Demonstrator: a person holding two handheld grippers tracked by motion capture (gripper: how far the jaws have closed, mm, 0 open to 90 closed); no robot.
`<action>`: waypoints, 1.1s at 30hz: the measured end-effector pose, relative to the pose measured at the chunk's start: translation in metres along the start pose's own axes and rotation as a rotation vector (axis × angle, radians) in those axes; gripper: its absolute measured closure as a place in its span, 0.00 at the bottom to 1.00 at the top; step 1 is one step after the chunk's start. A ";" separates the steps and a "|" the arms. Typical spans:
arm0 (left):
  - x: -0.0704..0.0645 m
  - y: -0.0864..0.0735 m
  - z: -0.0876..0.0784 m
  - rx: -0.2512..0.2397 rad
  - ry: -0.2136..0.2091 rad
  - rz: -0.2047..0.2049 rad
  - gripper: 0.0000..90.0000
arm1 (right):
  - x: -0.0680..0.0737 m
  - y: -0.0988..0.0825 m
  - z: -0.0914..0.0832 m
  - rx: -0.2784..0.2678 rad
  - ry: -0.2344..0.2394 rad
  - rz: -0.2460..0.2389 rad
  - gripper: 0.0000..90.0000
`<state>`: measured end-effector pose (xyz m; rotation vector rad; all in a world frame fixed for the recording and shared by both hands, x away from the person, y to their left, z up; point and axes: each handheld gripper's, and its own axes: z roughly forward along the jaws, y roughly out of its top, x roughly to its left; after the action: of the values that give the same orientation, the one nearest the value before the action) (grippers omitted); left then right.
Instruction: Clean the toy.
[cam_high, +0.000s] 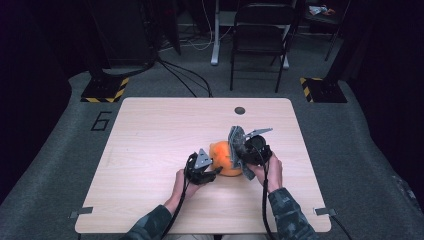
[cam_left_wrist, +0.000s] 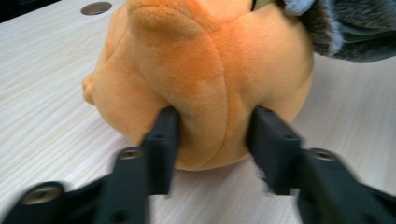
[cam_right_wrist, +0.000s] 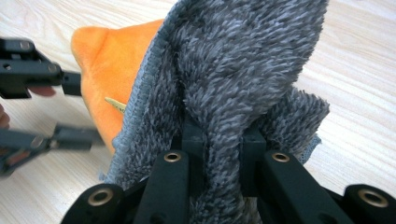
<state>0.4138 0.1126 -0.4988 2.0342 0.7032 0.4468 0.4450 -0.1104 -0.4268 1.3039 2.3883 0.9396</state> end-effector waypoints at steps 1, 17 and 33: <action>0.000 0.000 0.000 0.002 0.010 0.003 0.76 | 0.000 0.000 -0.001 -0.004 -0.002 -0.007 0.87; 0.002 0.015 -0.016 -0.026 -0.098 -0.161 0.88 | 0.038 0.020 -0.029 -0.083 0.085 -0.065 0.86; 0.012 0.008 -0.011 -0.010 -0.099 -0.174 0.86 | 0.009 0.006 -0.009 0.000 -0.037 -0.026 0.87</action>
<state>0.4193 0.1235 -0.4863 1.9514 0.8071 0.2472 0.4390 -0.1041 -0.4149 1.2757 2.3717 0.9005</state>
